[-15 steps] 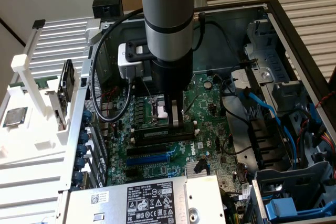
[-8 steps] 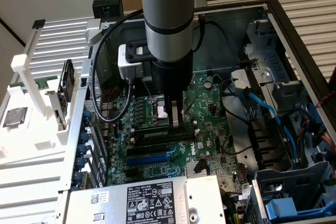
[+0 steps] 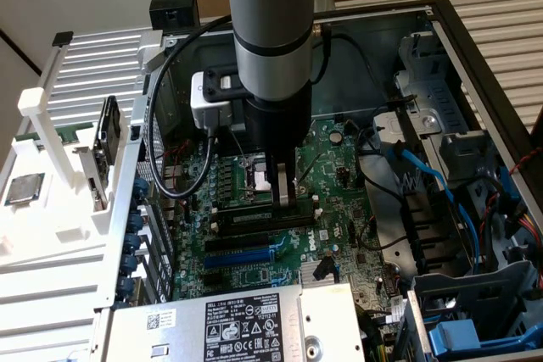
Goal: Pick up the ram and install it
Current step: 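Insert the ram into the slot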
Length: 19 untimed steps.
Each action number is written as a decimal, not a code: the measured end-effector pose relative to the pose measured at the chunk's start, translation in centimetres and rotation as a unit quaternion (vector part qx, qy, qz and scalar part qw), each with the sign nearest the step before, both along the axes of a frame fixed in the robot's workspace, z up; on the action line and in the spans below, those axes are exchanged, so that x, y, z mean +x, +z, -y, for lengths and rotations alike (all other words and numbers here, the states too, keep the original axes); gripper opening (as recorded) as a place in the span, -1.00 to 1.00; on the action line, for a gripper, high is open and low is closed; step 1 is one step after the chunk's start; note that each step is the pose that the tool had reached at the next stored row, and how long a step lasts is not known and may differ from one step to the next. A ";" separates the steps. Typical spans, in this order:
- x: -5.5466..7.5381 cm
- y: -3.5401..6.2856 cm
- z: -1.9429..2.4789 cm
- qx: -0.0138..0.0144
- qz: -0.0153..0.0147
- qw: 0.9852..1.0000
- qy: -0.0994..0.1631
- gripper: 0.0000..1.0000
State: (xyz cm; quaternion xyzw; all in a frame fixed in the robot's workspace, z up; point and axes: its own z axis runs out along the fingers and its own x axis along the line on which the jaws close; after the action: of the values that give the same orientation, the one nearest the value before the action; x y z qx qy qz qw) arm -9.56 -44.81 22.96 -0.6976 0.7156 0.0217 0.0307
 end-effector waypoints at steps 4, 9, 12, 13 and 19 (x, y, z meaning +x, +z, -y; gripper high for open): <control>0.0 -0.08 0.00 0.000 0.000 1.000 0.000 -0.76; 0.0 -0.13 0.00 0.000 0.000 1.000 0.000 -0.76; 0.0 -0.17 0.00 0.000 0.000 1.000 0.000 -0.76; 0.0 -0.19 0.00 0.000 0.000 1.000 0.000 -0.76; 0.0 -0.38 0.00 0.000 0.000 1.000 0.000 -0.76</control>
State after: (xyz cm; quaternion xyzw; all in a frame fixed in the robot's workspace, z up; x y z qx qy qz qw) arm -9.56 -44.81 22.58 -0.6975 0.7156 0.0215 0.0304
